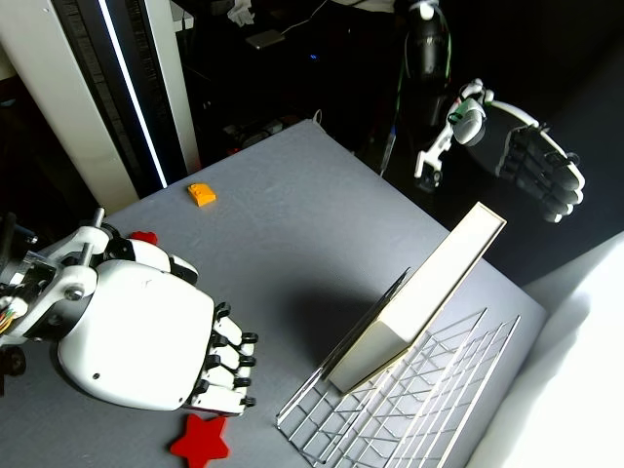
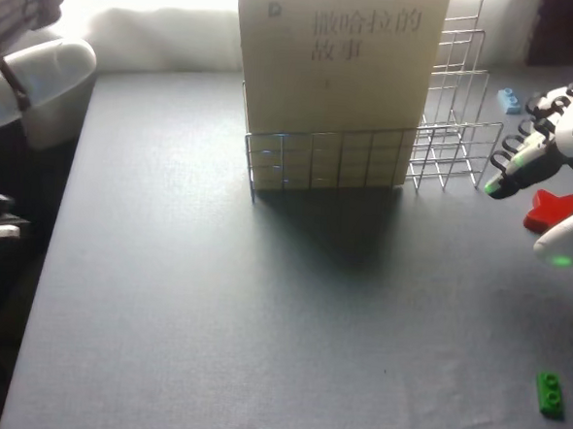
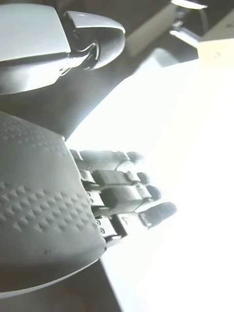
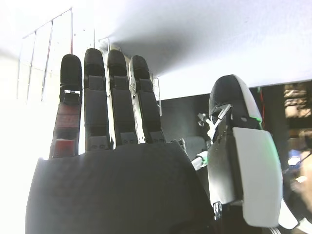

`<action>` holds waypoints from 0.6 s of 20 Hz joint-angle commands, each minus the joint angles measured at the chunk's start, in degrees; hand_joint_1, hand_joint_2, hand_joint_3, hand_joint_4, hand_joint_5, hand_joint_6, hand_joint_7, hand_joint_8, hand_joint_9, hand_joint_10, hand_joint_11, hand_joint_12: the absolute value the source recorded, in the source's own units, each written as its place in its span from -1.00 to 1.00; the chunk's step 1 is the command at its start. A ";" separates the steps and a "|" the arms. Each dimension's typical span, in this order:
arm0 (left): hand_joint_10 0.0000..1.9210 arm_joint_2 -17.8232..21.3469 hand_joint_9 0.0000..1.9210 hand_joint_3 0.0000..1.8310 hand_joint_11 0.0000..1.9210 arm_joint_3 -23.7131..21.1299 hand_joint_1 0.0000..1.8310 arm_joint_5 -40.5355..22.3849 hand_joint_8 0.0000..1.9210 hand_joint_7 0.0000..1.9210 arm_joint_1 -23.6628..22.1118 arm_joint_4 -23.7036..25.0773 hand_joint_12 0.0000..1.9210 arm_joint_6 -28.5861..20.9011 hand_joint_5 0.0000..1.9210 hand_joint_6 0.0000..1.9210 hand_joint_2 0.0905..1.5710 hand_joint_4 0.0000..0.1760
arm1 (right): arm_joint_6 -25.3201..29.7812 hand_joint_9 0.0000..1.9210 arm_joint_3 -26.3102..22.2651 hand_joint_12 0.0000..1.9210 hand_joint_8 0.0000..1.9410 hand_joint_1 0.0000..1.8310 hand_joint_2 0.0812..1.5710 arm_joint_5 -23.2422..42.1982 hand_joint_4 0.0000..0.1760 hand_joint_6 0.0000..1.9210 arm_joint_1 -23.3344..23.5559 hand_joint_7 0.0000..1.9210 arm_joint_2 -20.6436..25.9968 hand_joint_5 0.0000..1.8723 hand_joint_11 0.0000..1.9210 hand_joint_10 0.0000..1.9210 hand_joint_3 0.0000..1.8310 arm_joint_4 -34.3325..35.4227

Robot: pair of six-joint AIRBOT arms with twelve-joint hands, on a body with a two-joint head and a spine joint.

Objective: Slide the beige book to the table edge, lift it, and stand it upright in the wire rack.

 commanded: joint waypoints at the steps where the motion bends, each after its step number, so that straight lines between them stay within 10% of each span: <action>1: -0.99 1.95 -0.76 -1.00 -1.00 -0.41 -0.34 -5.72 -0.99 -0.74 0.42 -1.05 -0.33 0.77 -0.64 -0.99 0.21 -0.67 | -3.22 -0.61 0.40 -0.02 -0.99 -0.76 0.45 -4.85 -1.00 -0.99 0.90 -0.61 0.27 -0.60 -0.95 -0.99 -1.00 3.33; 10: -0.88 17.39 -0.19 -1.00 -0.68 -7.08 -0.30 2.51 -0.97 -0.20 5.78 18.58 0.15 5.91 -0.18 -0.97 0.44 -1.00 | -22.72 -0.07 1.88 0.42 -0.98 -0.65 0.53 -1.33 -1.00 -0.99 3.05 -0.06 -1.37 -0.10 -0.44 -0.65 -1.00 18.45; 11: -0.51 18.52 -0.08 -1.00 -0.48 -7.65 -0.21 3.25 -0.91 0.02 5.78 19.64 0.33 6.97 0.03 -0.92 0.42 -1.00 | -25.67 -0.24 1.87 0.73 -0.90 -0.59 0.56 -1.17 -1.00 -0.93 2.52 0.09 -1.47 0.05 -0.37 0.19 -1.00 21.23; 12: -0.51 19.31 -0.08 -1.00 -0.48 -8.06 -0.21 3.94 -0.91 0.02 5.77 20.29 0.33 7.98 0.03 -0.92 0.42 -1.00 | -27.89 -0.24 1.87 0.73 -0.90 -0.59 0.56 -1.05 -1.00 -0.93 2.14 0.09 -1.57 0.05 -0.37 0.19 -1.00 23.32</action>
